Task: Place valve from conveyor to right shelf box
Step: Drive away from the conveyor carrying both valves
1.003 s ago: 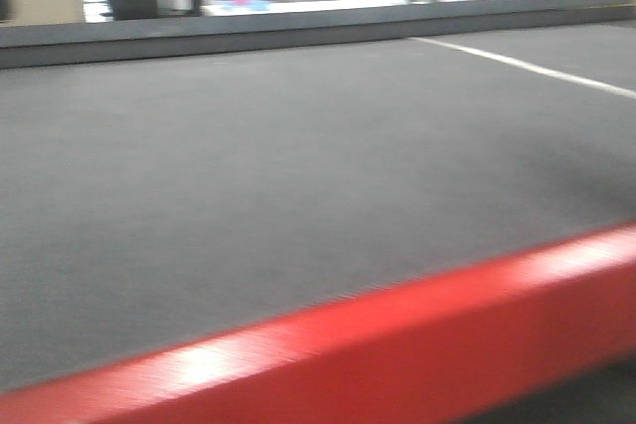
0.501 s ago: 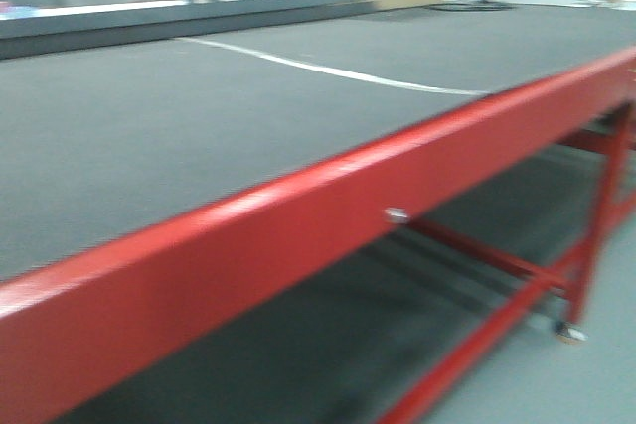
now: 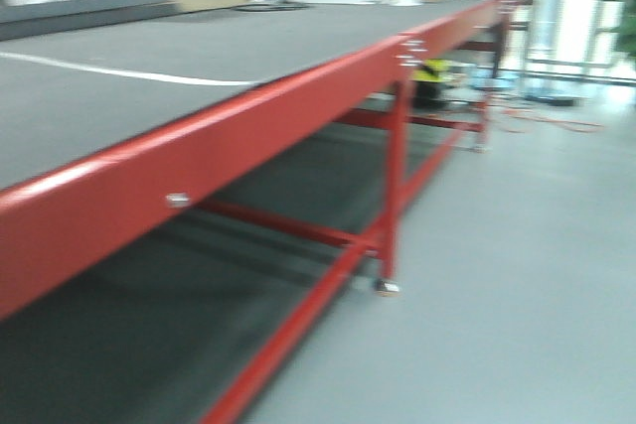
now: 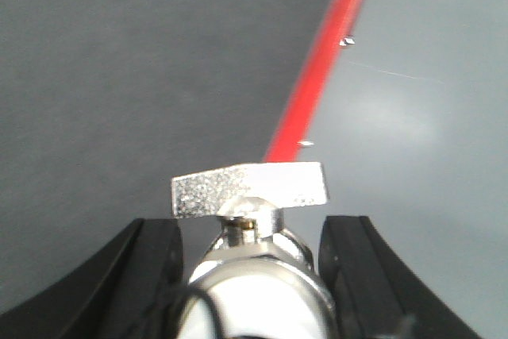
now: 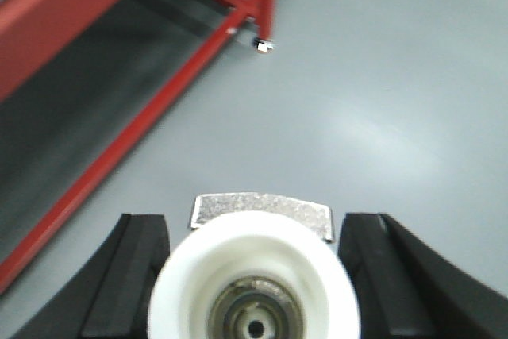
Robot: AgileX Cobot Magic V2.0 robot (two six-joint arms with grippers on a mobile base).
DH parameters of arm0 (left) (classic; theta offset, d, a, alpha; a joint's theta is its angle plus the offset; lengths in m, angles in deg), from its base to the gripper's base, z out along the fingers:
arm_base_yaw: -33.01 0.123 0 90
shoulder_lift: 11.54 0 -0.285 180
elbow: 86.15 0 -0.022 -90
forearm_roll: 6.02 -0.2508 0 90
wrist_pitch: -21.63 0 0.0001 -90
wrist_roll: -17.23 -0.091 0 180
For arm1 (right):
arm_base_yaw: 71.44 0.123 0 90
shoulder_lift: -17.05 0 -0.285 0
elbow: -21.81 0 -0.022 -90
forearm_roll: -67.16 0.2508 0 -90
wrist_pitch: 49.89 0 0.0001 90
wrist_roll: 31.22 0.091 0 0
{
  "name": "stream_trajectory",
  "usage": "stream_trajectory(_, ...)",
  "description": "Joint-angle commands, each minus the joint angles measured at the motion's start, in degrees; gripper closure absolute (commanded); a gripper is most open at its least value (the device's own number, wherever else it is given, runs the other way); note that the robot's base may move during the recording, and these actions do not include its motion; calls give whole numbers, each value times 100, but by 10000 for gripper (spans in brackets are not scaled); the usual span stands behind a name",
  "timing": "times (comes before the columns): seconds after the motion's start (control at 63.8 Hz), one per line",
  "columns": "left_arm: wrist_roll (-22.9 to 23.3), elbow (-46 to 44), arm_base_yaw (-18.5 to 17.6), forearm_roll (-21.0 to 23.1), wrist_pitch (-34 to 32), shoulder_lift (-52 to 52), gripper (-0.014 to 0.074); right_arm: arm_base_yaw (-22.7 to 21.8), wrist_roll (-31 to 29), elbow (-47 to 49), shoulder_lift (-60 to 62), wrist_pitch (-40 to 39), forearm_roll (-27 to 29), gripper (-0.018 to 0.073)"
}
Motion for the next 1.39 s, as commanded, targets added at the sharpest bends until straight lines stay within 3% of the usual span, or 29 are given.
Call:
stream_trajectory(0.0,28,-66,-34,49,-237,70,707,2,-51,85,60,-310,-32,713)
stream_trajectory(1.379,28,-66,-34,49,-237,70,707,2,-51,85,60,-310,-32,713)
